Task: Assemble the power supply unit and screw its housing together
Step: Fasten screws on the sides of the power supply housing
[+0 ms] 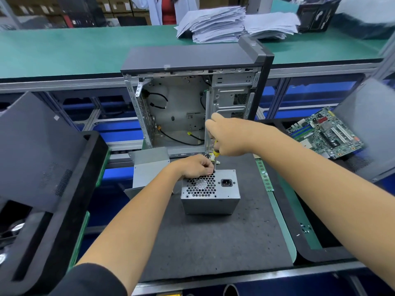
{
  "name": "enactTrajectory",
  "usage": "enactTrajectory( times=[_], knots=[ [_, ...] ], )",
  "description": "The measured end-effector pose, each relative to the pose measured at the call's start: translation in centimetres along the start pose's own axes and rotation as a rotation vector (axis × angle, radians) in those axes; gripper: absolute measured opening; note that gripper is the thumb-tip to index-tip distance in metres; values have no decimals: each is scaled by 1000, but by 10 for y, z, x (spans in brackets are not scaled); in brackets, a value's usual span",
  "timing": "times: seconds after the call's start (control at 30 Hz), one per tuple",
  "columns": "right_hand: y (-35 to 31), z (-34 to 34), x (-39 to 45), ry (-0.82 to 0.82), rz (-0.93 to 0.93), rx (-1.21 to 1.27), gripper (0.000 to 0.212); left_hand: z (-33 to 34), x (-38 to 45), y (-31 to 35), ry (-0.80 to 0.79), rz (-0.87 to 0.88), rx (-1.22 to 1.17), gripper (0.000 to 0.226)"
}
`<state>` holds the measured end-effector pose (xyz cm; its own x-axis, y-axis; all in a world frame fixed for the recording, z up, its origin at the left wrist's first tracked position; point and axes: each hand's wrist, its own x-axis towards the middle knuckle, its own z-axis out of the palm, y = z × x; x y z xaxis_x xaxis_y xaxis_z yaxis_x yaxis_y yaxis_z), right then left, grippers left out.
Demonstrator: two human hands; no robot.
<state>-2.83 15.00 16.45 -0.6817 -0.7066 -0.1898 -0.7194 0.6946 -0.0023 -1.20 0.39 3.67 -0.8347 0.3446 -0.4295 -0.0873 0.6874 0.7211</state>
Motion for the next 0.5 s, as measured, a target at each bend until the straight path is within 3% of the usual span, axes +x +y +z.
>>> enactTrajectory(
  times=[0.17, 0.3, 0.5],
  knots=[
    [-7, 1, 3, 114, -47, -16, 6, 1, 2, -2, 4, 8, -34, 23],
    [-7, 2, 1, 133, -2, -77, 30, 1, 2, -2, 11, 5, -49, 22],
    [-7, 5, -1, 157, -14, -143, 29, 1, 1, -2, 38, 0, -43, 24]
  ],
)
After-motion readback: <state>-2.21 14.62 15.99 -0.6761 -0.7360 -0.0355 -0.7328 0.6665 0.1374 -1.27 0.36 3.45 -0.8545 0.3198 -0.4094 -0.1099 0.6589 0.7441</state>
